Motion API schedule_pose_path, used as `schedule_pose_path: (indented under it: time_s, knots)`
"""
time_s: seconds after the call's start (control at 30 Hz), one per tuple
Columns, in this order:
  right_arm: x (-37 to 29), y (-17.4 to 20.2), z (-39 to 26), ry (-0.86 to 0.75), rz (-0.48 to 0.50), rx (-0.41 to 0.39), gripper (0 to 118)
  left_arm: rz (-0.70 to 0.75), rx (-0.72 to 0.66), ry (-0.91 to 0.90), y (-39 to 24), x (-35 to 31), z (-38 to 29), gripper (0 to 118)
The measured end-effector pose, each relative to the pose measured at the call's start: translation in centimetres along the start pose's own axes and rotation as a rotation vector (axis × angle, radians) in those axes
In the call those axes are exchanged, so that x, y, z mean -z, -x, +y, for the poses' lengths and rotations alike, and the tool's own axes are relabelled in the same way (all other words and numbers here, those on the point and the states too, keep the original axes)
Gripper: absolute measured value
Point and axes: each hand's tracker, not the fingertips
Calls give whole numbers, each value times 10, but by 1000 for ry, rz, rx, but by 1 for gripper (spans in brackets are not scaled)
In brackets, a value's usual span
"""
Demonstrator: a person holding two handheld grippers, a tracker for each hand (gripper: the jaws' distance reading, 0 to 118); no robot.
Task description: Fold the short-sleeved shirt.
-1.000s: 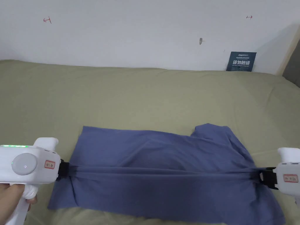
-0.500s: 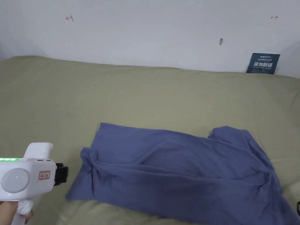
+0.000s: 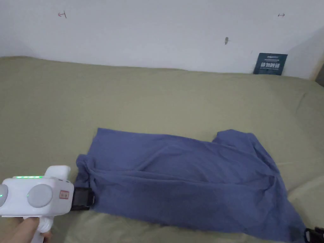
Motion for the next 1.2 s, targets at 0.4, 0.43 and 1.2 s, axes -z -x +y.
schedule_pose_path:
  time_s: [0.4,0.43,1.2]
  knots:
    - [18,-2,13,-1,56,-32,88,-51,101,22,-15,-15,-1,8]
    - [24,-3,14,28,71,-29,117,-43,97,22,-14,-14,-2,8]
    - [-36,-6,-22,41,138,-46,11,-23,91,-6,1,-78,-56,8]
